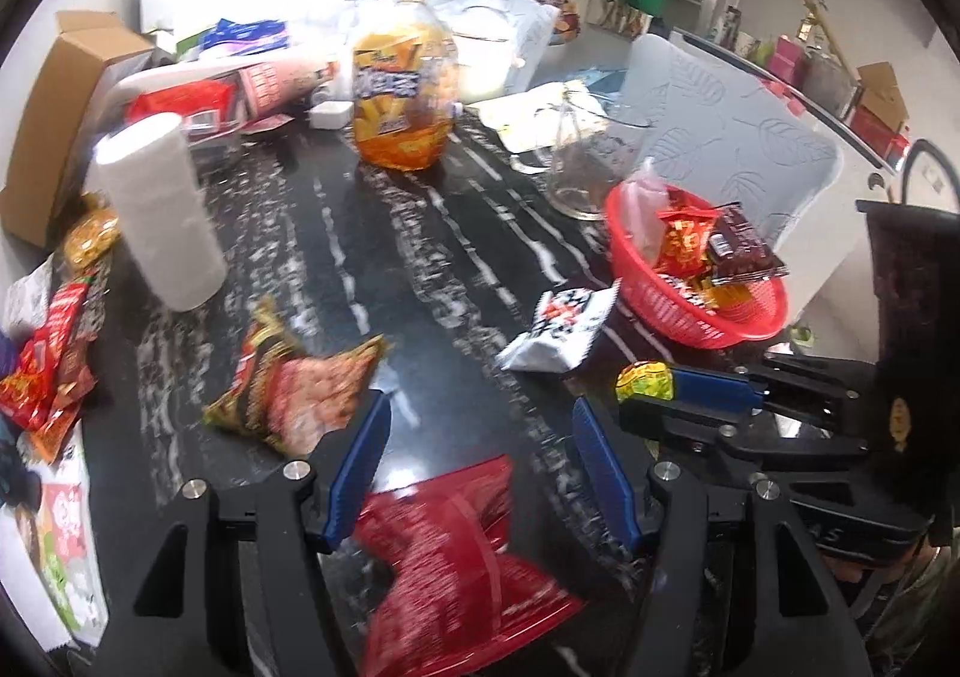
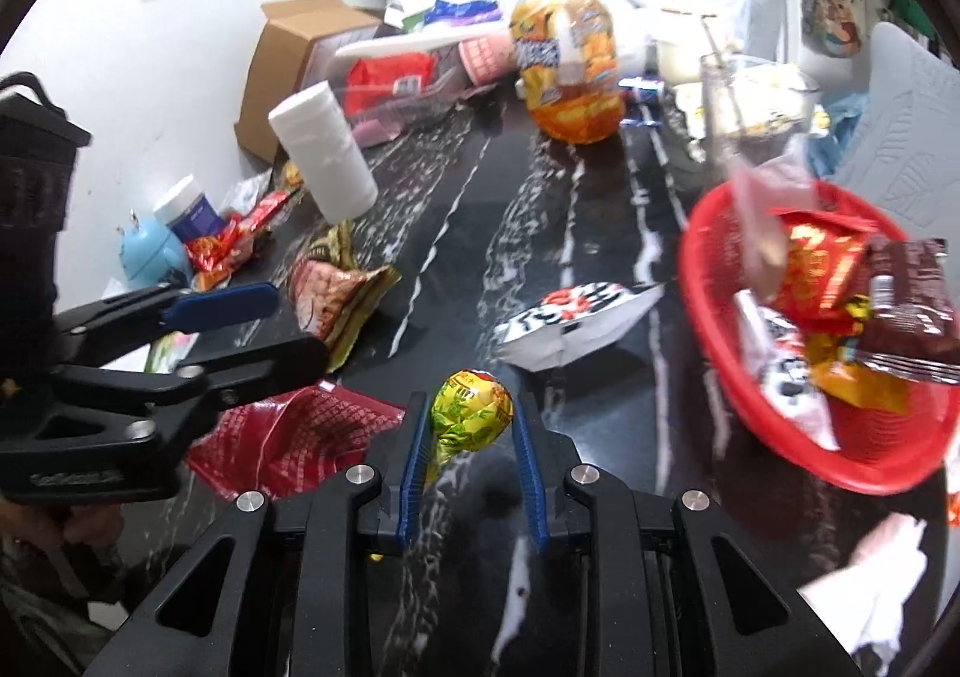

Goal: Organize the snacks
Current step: 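Grasp the yellow-green lollipop with the right gripper while the left grasps the white peanut packet, then lift and carry the lollipop and peanut packet toward the red basket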

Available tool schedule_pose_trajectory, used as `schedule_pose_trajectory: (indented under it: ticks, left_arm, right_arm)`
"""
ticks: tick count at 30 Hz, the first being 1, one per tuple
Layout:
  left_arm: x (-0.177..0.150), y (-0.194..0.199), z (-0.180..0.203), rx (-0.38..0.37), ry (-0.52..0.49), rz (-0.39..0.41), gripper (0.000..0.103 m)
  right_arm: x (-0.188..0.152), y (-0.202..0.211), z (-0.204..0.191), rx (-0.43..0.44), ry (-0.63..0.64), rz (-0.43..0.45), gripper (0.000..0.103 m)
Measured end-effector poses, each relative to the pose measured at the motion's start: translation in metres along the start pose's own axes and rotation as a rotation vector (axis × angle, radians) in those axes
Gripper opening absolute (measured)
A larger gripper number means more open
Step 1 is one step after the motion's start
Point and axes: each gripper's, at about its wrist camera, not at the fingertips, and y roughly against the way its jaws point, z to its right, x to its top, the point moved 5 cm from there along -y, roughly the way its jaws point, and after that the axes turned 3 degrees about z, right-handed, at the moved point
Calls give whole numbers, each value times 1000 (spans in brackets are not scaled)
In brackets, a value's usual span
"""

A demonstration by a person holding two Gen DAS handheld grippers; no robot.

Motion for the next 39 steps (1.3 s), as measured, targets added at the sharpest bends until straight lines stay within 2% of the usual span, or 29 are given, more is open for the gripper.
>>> schedule_pose_trajectory:
  ticks: [8,13,18,24,33,35,37,39]
  left_arm:
    - [16,-19,29,-69,-65,-32,62]
    - [28,-33,41,-74,-114,-30,62]
    - [30,-56,49,-81,-137,-72,62]
    - [28,-86,51,-117,-117,-158,62]
    - [28,-111,49,-123,-94,-205,62]
    - [28,-113,48,-110,-98,-209,55]
    - [27,-113,49,-107,-115,-206,35]
    - [27,-112,51,-109,-127,-198,33]
  right_arm:
    - [7,25,24,-56,-35,49,27]
    - [11,31,39,-78,-54,72,27]
    - [11,29,56,-88,-83,76,27]
    - [14,29,68,-80,-105,87,27]
    - [16,27,77,-57,-125,92,27]
    - [16,27,78,-59,-128,92,27]
    - [16,27,79,-59,-129,92,27]
    - [16,27,78,-62,-129,91,27]
